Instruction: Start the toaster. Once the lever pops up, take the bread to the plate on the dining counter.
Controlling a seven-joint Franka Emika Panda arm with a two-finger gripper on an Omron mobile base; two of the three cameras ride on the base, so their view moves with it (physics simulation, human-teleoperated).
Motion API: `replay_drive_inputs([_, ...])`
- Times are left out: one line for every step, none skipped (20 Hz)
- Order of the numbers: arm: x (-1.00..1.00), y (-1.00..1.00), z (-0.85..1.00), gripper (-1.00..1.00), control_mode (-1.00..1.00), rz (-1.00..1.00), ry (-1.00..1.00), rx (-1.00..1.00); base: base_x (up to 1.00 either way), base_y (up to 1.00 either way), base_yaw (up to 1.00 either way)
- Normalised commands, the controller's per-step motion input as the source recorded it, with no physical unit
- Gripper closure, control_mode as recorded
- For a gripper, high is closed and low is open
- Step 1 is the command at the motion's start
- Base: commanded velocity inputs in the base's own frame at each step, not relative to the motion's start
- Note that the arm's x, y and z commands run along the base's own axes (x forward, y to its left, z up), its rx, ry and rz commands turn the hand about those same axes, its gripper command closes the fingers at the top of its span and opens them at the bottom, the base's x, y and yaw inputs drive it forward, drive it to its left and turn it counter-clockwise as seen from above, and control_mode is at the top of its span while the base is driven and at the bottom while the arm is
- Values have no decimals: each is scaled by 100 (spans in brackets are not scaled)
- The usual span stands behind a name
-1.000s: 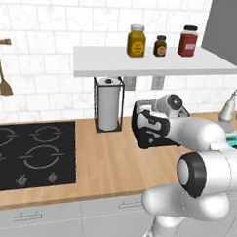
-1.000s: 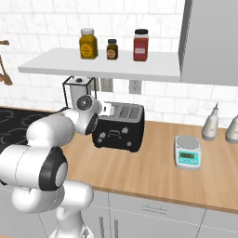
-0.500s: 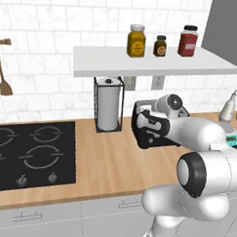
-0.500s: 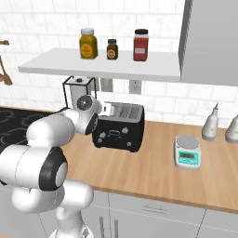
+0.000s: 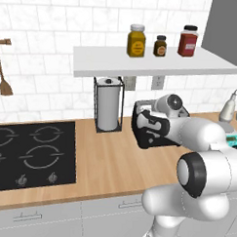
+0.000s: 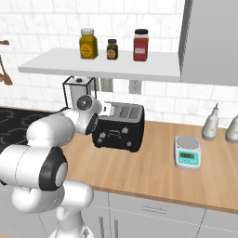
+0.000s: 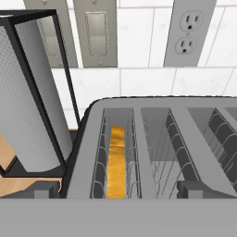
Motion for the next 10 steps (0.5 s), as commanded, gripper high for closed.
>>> replay_drive_inputs([0, 0, 0, -100, -100, 0, 0, 0, 0, 0, 0])
replay_drive_inputs([0, 0, 0, -100, -100, 0, 0, 0, 0, 0, 0])
replay_drive_inputs([0, 0, 0, -100, -100, 0, 0, 0, 0, 0, 0])
replay_drive_inputs([0, 0, 0, -100, -100, 0, 0, 0, 0, 0, 0])
replay_drive_inputs([0, 0, 0, -100, -100, 0, 0, 0, 0, 0, 0])
replay_drive_inputs([0, 0, 0, -100, -100, 0, 0, 0, 0, 0, 0])
replay_drive_inputs([0, 0, 0, -100, -100, 0, 0, 0, 0, 0, 0])
replay_drive_inputs([0, 0, 0, -100, -100, 0, 0, 0, 0, 0, 0])
replay_drive_inputs([0, 0, 0, -100, -100, 0, 0, 0, 0, 0, 0])
replay_drive_inputs([0, 0, 0, -100, -100, 0, 0, 0, 0, 0, 0])
